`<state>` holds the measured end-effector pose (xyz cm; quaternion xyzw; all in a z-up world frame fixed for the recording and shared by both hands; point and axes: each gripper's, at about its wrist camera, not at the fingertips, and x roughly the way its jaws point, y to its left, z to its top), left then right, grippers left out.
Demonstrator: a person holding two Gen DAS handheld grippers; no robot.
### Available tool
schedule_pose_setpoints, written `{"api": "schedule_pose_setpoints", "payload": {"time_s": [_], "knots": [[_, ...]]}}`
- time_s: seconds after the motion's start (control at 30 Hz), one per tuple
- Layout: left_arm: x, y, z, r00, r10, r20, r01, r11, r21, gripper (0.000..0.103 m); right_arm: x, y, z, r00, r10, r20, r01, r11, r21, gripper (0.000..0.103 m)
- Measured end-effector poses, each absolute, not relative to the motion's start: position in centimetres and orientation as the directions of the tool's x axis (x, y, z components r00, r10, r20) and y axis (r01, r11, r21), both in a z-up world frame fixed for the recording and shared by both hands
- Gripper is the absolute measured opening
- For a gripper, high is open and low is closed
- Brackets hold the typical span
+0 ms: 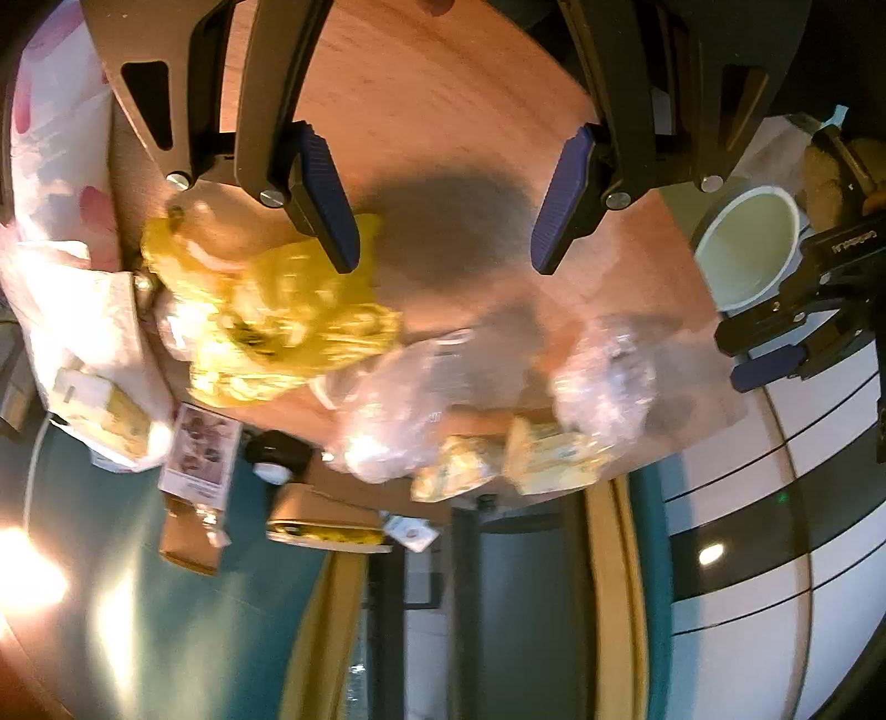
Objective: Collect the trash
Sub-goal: 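Move both tools back over the table, then grasp the clear plastic bag with the left tool while the right tool grasps the yellow bag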
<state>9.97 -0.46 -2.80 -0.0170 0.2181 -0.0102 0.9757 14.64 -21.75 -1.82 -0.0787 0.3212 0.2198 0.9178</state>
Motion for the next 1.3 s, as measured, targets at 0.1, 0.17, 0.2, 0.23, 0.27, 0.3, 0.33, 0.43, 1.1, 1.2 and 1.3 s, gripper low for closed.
{"api": "schedule_pose_setpoints", "payload": {"time_s": [0.1,0.17,0.2,0.23,0.27,0.3,0.33,0.43,1.1,1.2,1.3], "knots": [[10.9,-0.9,-2.4,0.904,-0.038,-0.425,0.025,0.999,-0.036,0.068,15.3,-23.0,-1.5,0.713,0.334,-0.616,-0.421,0.907,0.004,0.064],[11.5,-1.1,-2.1,0.904,-0.040,-0.426,0.029,0.999,-0.033,0.068,16.0,-23.8,-1.3,0.723,0.318,-0.614,-0.396,0.918,0.009,0.064],[11.9,-1.2,-1.9,0.904,-0.042,-0.426,0.032,0.999,-0.031,0.068,16.2,-24.2,-1.2,0.726,0.312,-0.612,-0.387,0.922,0.011,0.064],[12.1,-1.3,-1.7,0.904,-0.043,-0.426,0.034,0.999,-0.028,0.068,16.6,-24.6,-1.0,0.731,0.306,-0.610,-0.375,0.927,0.015,0.064],[12.4,-1.4,-1.5,0.904,-0.043,-0.426,0.036,0.999,-0.026,0.069,16.9,-24.9,-0.8,0.734,0.301,-0.608,-0.366,0.930,0.017,0.064],[12.7,-1.4,-1.3,0.904,-0.045,-0.424,0.038,0.999,-0.023,0.069,17.3,-25.2,-0.6,0.738,0.295,-0.606,-0.357,0.934,0.019,0.064],[13.1,-1.4,-1.1,0.904,-0.044,-0.425,0.039,0.999,-0.021,0.069,17.6,-25.5,-0.4,0.742,0.291,-0.604,-0.351,0.936,0.020,0.064],[14.0,-1.2,-0.8,0.903,-0.040,-0.427,0.035,0.999,-0.020,0.069,18.7,-26.2,-0.1,0.749,0.271,-0.605,-0.327,0.945,0.018,0.064],[21.7,4.5,-3.1,0.844,0.036,-0.534,-0.097,0.992,-0.086,0.069,25.4,-27.3,-2.2,0.674,0.248,-0.696,-0.259,0.962,0.092,0.064],[22.5,5.0,-4.2,0.818,-0.026,-0.575,-0.078,0.985,-0.155,0.069,25.2,-27.0,-2.6,0.669,0.248,-0.701,-0.259,0.961,0.092,0.064],[22.6,4.4,-4.7,0.808,-0.042,-0.587,-0.058,0.987,-0.151,0.069,24.8,-26.7,-3.1,0.663,0.265,-0.700,-0.278,0.956,0.099,0.064]]}}
